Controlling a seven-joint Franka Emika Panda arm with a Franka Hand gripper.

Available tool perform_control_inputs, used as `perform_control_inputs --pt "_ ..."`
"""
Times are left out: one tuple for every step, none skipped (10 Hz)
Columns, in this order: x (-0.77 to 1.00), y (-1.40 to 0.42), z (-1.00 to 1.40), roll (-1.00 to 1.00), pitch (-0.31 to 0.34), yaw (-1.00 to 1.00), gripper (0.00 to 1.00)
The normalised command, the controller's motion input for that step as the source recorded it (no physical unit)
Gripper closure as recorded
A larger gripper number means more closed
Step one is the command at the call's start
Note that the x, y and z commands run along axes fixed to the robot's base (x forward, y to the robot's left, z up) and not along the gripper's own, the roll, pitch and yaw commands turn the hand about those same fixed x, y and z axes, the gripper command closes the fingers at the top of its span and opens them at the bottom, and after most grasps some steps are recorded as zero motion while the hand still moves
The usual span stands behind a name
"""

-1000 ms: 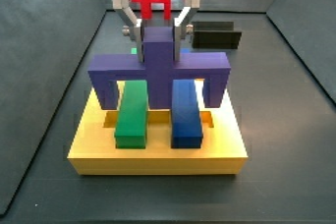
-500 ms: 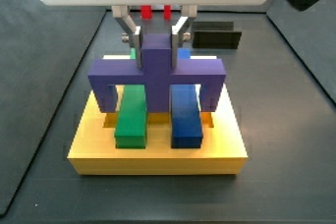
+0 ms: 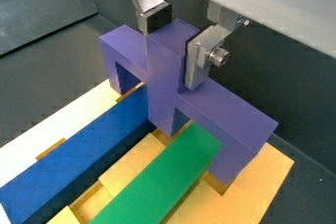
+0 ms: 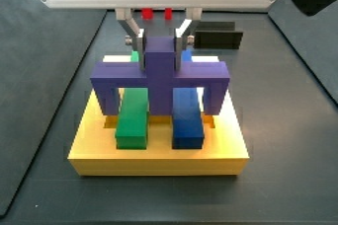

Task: Pick up the purple object. Move up. Place the purple object on the fixture. Regrasp the purple object. Move to above the board. Insert the purple object.
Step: Insert the purple object.

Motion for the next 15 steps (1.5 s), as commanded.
perform_control_inputs --pt "0.0 0.0 -0.13 0.15 0.0 0.02 1.0" --pt "0.11 -0.07 -0.17 0.13 0.0 0.03 1.0" --pt "0.21 -0.03 -0.34 0.18 0.0 0.0 1.0" --pt "0.18 -0.02 -0.38 0.19 0.0 0.01 1.0" --pt "0.11 -0.07 -0.25 0.17 0.0 0.01 1.0" --pt "0.0 -0.1 -0.19 0.12 0.0 0.0 1.0" --pt "0.0 -0.11 -0.15 0.09 0.0 0.02 1.0" --pt "-0.14 -0.07 -0.07 0.07 -0.003 0.0 1.0" --pt "-0.24 -0.05 -0.06 0.04 -0.019 0.0 1.0" --pt "-0.22 -0.01 -0.12 0.01 -0.029 0.0 1.0" --pt "0.0 0.0 -0.3 0.05 -0.006 0.0 1.0" --pt "0.27 0.0 -0.55 0.06 0.0 0.0 1.0" --pt "0.29 0.0 -0.71 0.04 0.0 0.0 1.0" --pt "0.19 0.0 -0.8 0.0 -0.017 0.0 1.0" --pt "0.05 0.0 -0.72 -0.01 -0.026 0.0 1.0"
